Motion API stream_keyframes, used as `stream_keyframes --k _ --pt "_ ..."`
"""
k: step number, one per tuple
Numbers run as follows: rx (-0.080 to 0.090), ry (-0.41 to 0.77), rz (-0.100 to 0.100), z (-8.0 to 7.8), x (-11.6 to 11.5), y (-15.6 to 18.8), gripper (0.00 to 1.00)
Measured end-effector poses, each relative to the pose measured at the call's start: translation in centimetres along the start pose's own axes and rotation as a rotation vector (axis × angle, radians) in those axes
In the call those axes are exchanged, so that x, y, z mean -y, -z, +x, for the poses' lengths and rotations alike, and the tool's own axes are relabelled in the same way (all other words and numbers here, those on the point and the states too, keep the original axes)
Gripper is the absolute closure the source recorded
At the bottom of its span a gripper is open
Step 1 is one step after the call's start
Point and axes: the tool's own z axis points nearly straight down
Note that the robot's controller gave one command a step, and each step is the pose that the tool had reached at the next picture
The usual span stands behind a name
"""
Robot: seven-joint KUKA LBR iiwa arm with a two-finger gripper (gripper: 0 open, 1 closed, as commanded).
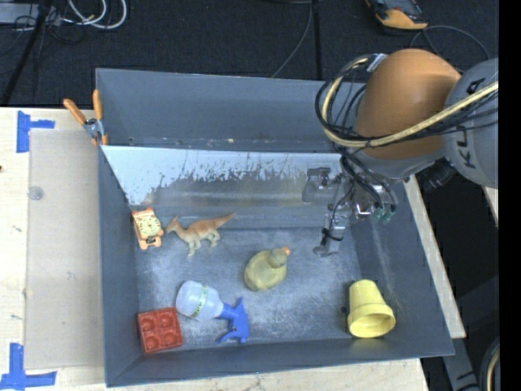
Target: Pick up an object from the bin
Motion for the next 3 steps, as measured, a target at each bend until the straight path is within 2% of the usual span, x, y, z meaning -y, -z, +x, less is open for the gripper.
stream_keyframes --k 1,2,3 --pt "0.008 0.0 0.0 -0.1 0.0 0.5 0.0" --pt "0.012 0.054 0.0 0.6 -1.1 -4.2 0.0" --pt "0.003 -0.084 -0.001 2.6 -3.3 -7.0 0.0"
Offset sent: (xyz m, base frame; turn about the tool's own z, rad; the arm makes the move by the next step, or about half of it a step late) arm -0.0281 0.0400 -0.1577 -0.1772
